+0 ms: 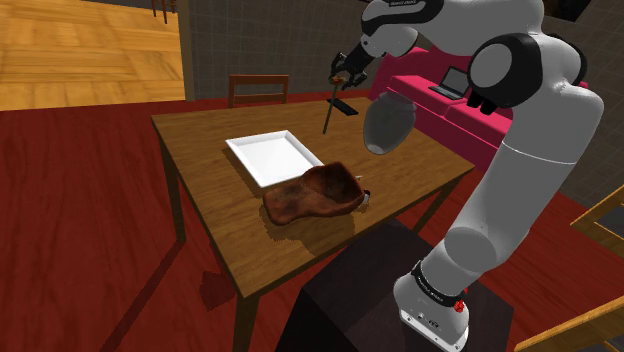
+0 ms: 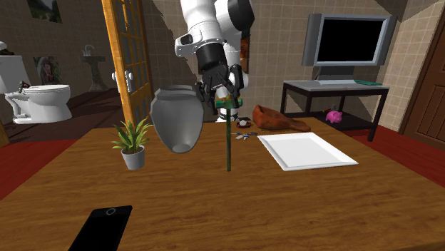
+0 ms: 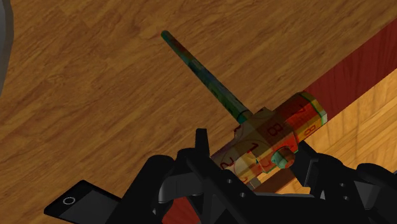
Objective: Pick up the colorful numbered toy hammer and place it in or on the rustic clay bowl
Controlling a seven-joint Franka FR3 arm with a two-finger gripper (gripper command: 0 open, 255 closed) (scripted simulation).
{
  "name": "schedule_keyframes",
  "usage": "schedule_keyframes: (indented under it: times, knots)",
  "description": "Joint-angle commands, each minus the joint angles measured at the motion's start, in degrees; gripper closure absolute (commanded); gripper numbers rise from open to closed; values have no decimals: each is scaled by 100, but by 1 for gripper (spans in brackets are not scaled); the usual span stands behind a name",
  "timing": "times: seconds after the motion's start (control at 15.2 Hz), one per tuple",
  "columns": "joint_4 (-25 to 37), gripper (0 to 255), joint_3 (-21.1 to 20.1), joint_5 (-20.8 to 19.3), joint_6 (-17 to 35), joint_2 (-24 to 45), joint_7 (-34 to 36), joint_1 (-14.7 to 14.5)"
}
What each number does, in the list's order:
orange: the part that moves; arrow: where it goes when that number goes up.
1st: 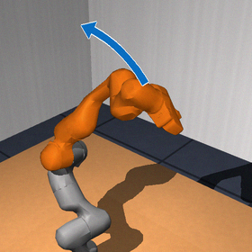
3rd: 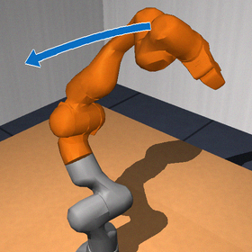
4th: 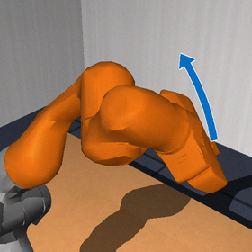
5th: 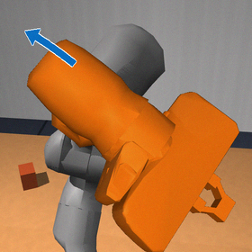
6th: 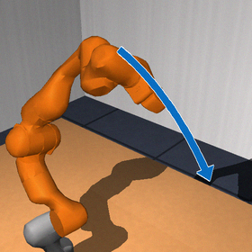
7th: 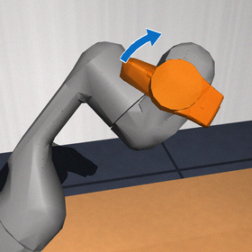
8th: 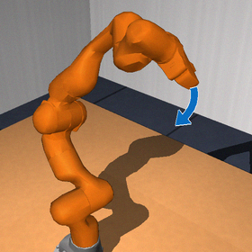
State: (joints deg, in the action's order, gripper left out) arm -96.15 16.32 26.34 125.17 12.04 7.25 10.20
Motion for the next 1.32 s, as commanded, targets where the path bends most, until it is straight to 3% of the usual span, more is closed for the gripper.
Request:
schedule_keyframes:
  times: [0.0, 0.26, 1.25]
  knots:
    - [0, 255, 0, 0, 0, 0, 0, 0]
    - [0, 255, 0, 0, 1, 0, 0, 0]
    - [1100, 255, 68, -227, -1056, -15, 423, 51]
